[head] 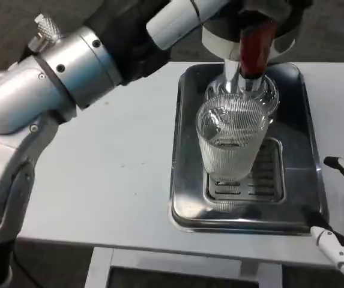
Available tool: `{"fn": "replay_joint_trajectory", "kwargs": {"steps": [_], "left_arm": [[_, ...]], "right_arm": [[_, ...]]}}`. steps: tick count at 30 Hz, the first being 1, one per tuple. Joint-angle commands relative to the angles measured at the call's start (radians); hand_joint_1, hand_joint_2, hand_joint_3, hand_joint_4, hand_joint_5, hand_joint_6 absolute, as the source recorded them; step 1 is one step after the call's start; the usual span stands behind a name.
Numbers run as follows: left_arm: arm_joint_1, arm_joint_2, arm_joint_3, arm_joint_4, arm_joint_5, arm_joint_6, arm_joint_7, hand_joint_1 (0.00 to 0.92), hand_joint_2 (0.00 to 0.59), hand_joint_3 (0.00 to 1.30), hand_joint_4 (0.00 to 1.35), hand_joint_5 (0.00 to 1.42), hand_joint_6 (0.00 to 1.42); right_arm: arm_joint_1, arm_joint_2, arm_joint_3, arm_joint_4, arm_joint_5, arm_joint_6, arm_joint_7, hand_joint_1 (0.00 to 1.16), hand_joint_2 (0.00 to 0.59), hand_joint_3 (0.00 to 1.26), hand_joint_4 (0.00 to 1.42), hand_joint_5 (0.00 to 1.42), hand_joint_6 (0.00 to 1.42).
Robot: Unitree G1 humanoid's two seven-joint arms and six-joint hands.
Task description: Grasp the cup under the faucet to collect the drink, then remove the cup.
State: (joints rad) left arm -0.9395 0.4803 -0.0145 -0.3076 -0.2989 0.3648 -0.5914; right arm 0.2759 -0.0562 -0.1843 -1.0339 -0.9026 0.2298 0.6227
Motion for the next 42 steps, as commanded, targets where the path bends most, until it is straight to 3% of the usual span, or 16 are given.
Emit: {"fn": "replay_joint_trajectory", "kwargs": {"steps": [1,16,32,42], "left_arm": [[0.036,0.042,-0.015,-0.028,0.007,0.034,-0.036,0.0,0.152,0.23,0.17,0.29,0.3],[0.108,0.116,-0.068,-0.073,0.045,0.029,-0.098,0.0,0.145,0.21,0.17,0.29,0.29],[0.132,0.161,-0.106,-0.073,0.226,-0.178,-0.108,0.0,0.14,0.19,0.15,0.25,0.26],[0.145,0.157,-0.103,-0.077,0.31,-0.264,-0.092,0.0,0.136,0.15,0.08,0.17,0.2]], "right_arm": [[0.017,-0.007,-0.012,-0.013,0.027,-0.004,-0.012,0.39,0.446,0.1,0.0,0.0,0.1],[0.034,-0.02,-0.018,-0.013,0.058,0.002,-0.028,0.38,0.452,0.1,0.0,0.0,0.1],[0.035,-0.019,-0.016,-0.013,0.065,0.0,-0.026,0.37,0.452,0.1,0.0,0.0,0.1],[0.037,-0.02,-0.029,-0.013,0.075,0.0,-0.023,0.37,0.452,0.1,0.0,0.0,0.1]]}}
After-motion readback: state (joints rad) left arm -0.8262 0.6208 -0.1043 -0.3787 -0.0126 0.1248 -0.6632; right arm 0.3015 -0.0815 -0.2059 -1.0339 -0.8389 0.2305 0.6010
